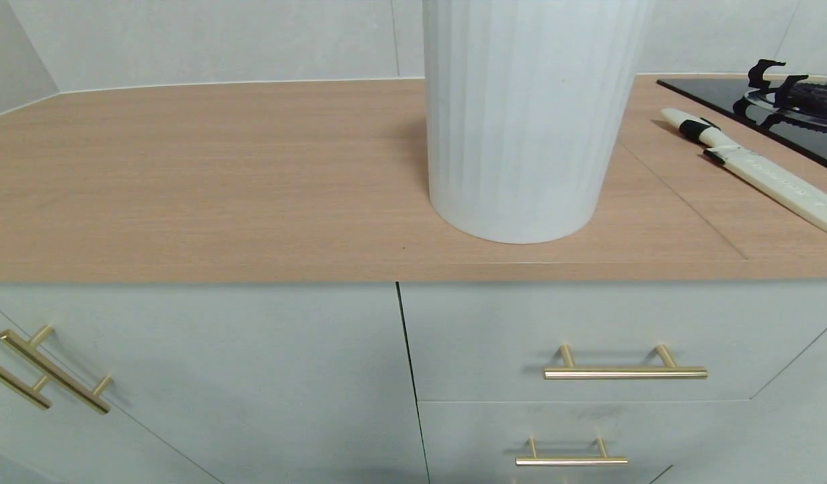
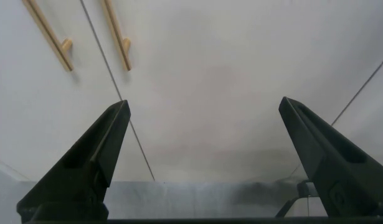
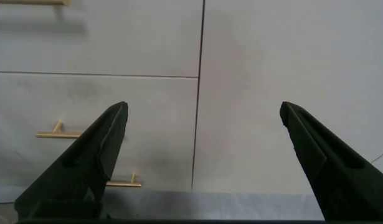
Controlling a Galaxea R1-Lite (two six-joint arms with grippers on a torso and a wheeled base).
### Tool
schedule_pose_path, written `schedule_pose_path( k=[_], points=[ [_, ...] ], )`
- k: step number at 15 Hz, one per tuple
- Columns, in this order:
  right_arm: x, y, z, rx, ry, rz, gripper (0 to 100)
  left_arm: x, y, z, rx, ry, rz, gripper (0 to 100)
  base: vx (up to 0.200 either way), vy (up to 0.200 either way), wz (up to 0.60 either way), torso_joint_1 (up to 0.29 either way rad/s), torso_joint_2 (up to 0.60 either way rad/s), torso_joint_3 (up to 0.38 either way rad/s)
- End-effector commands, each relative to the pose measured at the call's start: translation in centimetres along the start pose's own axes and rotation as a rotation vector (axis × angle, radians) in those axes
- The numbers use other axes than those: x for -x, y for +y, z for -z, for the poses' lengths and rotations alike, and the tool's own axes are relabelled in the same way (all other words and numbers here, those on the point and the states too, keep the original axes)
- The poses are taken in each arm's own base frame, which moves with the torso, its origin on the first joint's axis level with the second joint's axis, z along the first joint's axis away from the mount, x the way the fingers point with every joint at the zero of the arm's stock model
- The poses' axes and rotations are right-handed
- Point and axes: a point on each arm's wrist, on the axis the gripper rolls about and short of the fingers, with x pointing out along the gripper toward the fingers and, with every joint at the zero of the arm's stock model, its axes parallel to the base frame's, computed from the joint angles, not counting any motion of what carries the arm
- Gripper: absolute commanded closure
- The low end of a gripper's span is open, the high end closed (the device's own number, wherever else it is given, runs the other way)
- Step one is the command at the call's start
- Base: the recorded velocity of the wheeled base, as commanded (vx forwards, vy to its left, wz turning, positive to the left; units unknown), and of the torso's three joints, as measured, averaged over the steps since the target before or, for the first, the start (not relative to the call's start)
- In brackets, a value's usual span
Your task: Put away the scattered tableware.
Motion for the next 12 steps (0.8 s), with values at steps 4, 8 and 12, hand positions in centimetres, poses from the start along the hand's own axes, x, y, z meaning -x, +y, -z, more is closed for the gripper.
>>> schedule_pose_path(
  k=[4,8,12],
  points=[
    [-0.01,0.0,-0.01,0.001,0.001,-0.001,0,0.0,0.0,-0.01,0.0,0.0,0.0,0,0.0,0.0,0.0,0.0,0.0,0.0],
    [-0.01,0.0,-0.01,0.002,0.001,-0.001,0,-0.02,0.0,0.04,0.001,0.001,0.0,0,0.0,0.0,0.0,0.0,0.0,0.0],
    [-0.01,0.0,-0.01,0.002,0.001,-0.002,0,0.0,0.0,-0.01,0.001,0.0,0.0,0,0.0,0.0,0.0,0.096,-0.16,-0.156]
  ],
)
